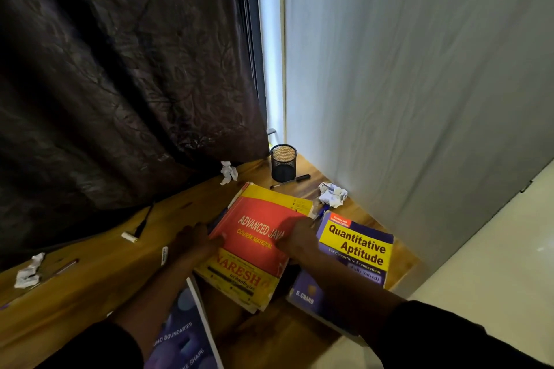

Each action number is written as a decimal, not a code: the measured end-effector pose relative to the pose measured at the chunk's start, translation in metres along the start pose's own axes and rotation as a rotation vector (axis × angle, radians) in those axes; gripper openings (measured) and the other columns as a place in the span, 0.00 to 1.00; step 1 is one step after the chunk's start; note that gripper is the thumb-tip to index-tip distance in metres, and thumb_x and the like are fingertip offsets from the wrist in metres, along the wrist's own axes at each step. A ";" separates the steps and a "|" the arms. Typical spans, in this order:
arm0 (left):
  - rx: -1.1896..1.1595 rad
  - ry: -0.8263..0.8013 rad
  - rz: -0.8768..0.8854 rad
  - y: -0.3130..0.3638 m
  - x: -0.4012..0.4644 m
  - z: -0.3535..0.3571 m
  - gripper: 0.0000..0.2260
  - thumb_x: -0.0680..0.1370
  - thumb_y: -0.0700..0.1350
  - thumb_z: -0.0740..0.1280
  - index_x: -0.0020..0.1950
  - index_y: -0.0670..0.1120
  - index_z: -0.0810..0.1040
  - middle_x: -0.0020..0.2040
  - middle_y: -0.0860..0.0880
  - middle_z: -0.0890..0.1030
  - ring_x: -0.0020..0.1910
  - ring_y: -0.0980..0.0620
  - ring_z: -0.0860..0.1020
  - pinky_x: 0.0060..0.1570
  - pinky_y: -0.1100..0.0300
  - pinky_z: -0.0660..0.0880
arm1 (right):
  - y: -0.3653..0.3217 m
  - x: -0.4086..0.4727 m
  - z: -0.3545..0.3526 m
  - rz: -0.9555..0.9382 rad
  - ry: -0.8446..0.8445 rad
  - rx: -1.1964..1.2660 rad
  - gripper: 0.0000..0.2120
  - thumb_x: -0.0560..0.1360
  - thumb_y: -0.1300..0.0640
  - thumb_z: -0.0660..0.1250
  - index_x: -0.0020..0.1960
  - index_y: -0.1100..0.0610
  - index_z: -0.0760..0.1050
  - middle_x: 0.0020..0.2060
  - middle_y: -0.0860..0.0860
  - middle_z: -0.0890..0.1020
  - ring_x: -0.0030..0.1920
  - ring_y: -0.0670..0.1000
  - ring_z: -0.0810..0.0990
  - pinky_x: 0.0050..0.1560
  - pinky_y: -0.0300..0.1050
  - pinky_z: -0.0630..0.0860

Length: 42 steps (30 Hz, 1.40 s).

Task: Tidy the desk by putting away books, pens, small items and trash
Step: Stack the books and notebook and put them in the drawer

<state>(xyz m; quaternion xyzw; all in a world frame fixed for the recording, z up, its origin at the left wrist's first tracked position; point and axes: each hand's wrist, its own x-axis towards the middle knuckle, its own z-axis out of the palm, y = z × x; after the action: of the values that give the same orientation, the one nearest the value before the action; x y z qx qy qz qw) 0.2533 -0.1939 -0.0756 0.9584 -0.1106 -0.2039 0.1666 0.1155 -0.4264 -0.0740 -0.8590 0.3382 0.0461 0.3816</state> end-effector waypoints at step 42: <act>-1.540 0.048 -0.253 -0.018 -0.196 0.069 0.20 0.79 0.40 0.68 0.71 0.46 0.73 0.58 0.39 0.85 0.52 0.38 0.85 0.43 0.43 0.83 | 0.027 -0.088 -0.042 -0.622 0.136 -0.134 0.13 0.68 0.66 0.73 0.51 0.58 0.83 0.45 0.56 0.86 0.45 0.59 0.85 0.43 0.51 0.81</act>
<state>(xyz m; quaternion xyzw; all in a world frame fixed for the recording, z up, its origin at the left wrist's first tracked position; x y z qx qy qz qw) 0.0512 -0.1418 -0.0721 0.5822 0.1759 -0.2198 0.7628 0.0245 -0.4200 -0.0317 -0.9455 0.0806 -0.1080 0.2966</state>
